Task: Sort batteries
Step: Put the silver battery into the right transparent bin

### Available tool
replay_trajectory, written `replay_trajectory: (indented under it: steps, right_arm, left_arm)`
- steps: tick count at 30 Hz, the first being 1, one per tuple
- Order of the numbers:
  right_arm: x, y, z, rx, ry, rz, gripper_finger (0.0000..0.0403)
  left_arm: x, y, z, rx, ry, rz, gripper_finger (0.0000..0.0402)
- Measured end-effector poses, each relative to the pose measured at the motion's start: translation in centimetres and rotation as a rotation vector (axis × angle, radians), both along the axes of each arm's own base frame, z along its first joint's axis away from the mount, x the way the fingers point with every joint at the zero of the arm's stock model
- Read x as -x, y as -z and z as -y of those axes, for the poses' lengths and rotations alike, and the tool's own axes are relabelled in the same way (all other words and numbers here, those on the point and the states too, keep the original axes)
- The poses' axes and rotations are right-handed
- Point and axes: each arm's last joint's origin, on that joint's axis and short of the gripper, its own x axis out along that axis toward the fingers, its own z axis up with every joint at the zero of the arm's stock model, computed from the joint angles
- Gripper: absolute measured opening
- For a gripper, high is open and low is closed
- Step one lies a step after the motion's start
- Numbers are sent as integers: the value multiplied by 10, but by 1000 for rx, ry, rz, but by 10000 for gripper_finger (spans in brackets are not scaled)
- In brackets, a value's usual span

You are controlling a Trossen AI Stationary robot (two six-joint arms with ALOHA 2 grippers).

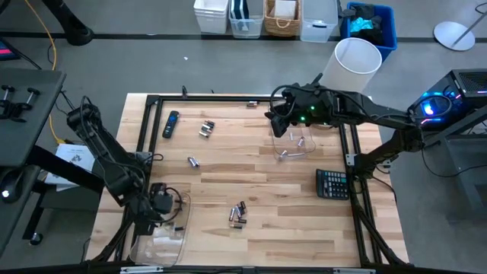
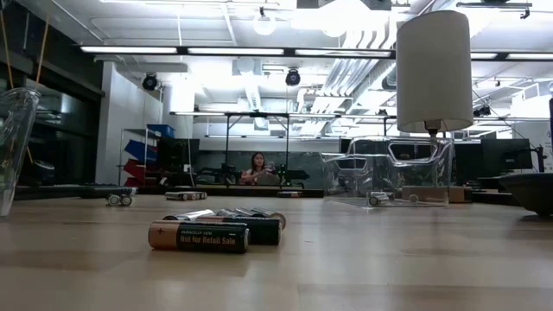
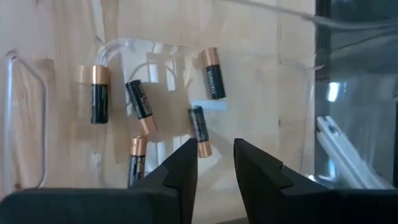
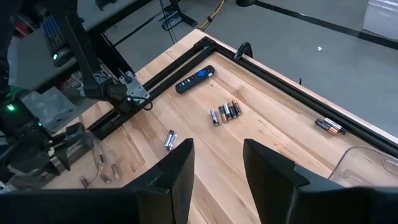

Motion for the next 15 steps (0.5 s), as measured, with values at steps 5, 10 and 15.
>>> replay_trajectory:
  steps: [5,10,15]
  right_arm:
    - [2,2,0,-3,1,-29,134]
    - [2,3,1,-3,3,-34,134]
    - [3,3,10,-1,35,-38,134]
  left_arm:
    - [-12,-14,-13,-1,-60,13,130]
    - [-34,-44,-48,-78,-205,127,180]
    - [-60,-50,-101,-217,-437,181,222]
